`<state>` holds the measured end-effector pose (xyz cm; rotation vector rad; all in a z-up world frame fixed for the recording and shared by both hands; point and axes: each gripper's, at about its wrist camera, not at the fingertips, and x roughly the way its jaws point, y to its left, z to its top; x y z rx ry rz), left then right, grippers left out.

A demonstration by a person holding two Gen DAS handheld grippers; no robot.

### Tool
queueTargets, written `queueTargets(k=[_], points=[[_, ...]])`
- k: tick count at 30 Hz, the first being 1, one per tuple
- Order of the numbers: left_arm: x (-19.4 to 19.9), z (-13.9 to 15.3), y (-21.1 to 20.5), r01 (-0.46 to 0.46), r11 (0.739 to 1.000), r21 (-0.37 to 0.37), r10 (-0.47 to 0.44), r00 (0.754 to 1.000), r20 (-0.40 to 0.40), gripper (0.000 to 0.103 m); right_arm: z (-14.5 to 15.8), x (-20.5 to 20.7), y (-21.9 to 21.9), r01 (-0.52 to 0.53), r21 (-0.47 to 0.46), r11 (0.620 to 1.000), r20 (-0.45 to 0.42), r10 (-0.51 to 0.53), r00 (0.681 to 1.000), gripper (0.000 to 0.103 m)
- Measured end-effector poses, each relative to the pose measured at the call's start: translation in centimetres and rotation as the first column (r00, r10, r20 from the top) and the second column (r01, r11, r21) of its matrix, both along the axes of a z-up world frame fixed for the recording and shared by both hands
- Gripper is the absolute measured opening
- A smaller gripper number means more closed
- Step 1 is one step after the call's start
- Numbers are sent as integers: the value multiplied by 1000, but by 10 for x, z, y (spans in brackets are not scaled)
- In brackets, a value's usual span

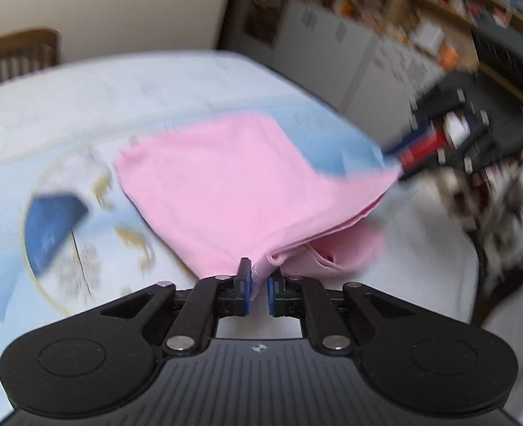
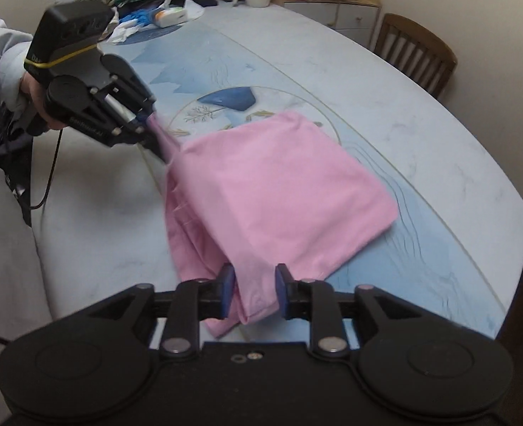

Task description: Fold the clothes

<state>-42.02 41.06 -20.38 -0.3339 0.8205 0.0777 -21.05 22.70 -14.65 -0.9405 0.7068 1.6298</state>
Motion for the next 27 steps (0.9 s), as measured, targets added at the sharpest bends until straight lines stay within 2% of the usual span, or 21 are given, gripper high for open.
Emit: queueTargets(k=[2,3,4,6,8,11,13,15,19,22,24,27], points=[[-5,1,-1,77,997,-25,-78,996,-53,20,0,7,2,79,-12,997,-16,-79,997,103],[-8,3,-1,101,995,-25,-103,992,-71,32,0,9,2,119,-19,993,-31,-119,992,103],[-11,6,-1,122,992,-24,-124,989,-80,51,1,12,3,158,-26,987,-47,-160,986,103],[-18,11,-1,160,987,-20,-161,983,-94,64,5,18,2,215,-42,976,-104,-218,970,103],[-18,15,1,150,989,3,-149,986,-75,64,12,24,-4,238,-23,971,-140,-239,961,103],[-8,15,9,42,999,19,-41,998,-44,64,13,29,0,299,18,954,-148,-293,945,103],[2,17,10,1,999,49,0,1000,-25,64,11,32,5,343,38,939,-149,-334,931,103],[8,20,7,20,996,87,-19,1000,-11,64,7,28,9,331,45,942,-114,-325,939,103],[15,15,9,9,996,91,-6,1000,-31,64,-10,19,16,296,11,955,-62,-295,953,103],[23,11,17,-53,997,59,55,998,-32,64,-16,20,22,319,6,948,-75,-318,945,103],[24,12,17,-57,997,61,59,998,-27,64,-17,21,23,321,9,947,-79,-319,944,103],[24,12,8,1,995,97,3,999,-39,64,-18,22,23,307,3,952,-73,-306,949,103]])
